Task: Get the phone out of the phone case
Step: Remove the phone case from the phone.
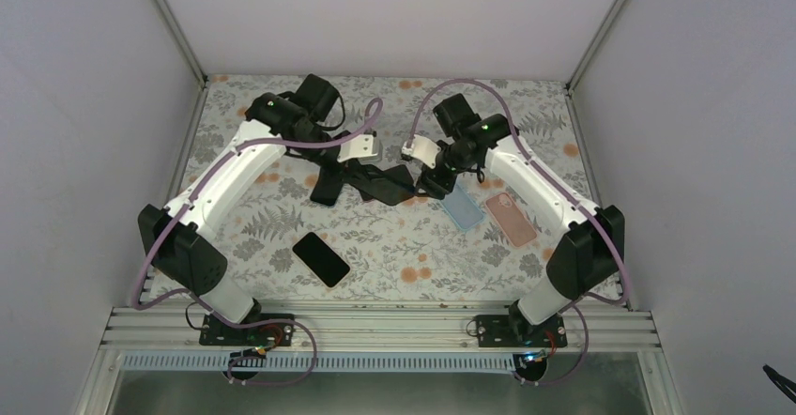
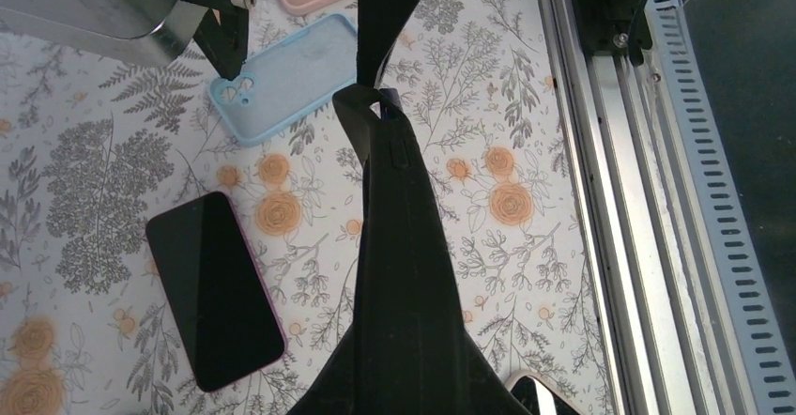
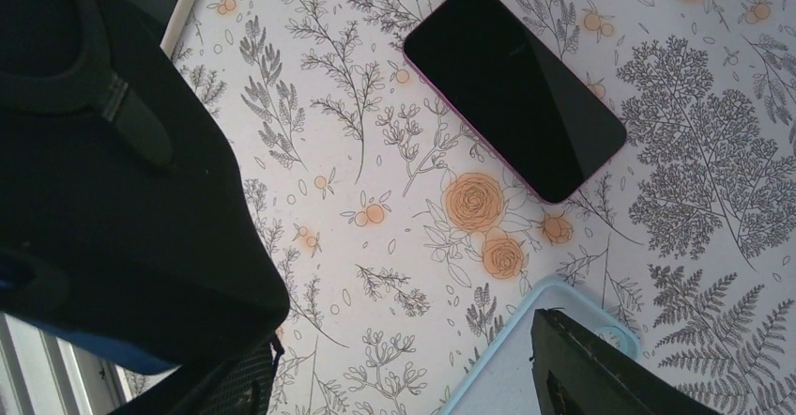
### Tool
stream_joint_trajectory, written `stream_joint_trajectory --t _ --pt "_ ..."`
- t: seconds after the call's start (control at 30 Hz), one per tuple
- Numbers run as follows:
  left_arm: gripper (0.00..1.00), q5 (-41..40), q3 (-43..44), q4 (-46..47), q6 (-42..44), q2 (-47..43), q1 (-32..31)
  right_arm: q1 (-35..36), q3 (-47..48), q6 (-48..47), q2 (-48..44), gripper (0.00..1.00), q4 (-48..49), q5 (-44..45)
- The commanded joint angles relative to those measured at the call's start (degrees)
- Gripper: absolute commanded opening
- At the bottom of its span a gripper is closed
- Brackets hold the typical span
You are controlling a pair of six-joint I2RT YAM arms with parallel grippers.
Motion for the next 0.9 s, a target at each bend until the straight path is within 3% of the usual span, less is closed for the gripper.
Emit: stream_joint_trajectory --t 0.0,0.2,0.4,0.57,0.73,0.8,0.83,0.87 --pt "0.02 18.87 1.03 -5.01 4.45 -0.39 -2.49 -0.46 6.29 3.58 1.78 0.67 10.55 -4.09" --pt "0.02 20.96 3.96 -4.90 6.33 4.96 -1.39 3.44 5.99 5.08 -0.52 0.68 12.38 -16.90" --pt "0.02 24.47 15.87 -4.84 3.52 14.77 3.62 10.71 5.87 6.41 -0.89 0.68 13.59 -22.74" --pt "0.02 24.64 23.16 -4.84 1.58 20.07 4.24 13.52 10.19 6.45 0.55 0.65 12.10 -27.37" --pt "0.02 25.87 25.39 -4.90 0.86 20.49 4.18 13.60 10.52 6.34 2.68 0.38 12.25 -25.18" --pt "0.02 24.47 24.21 -4.92 0.97 19.44 4.33 13.05 9.12 6.20 2.52 0.14 12.75 -23.12" --pt "0.02 24.03 23.44 -4.92 1.10 18.89 4.46 12.40 8.39 6.18 2.36 0.06 12.94 -22.79" --pt "0.02 23.73 22.67 -4.92 1.16 18.27 4.71 11.10 7.59 6.26 2.03 0.04 13.30 -22.81"
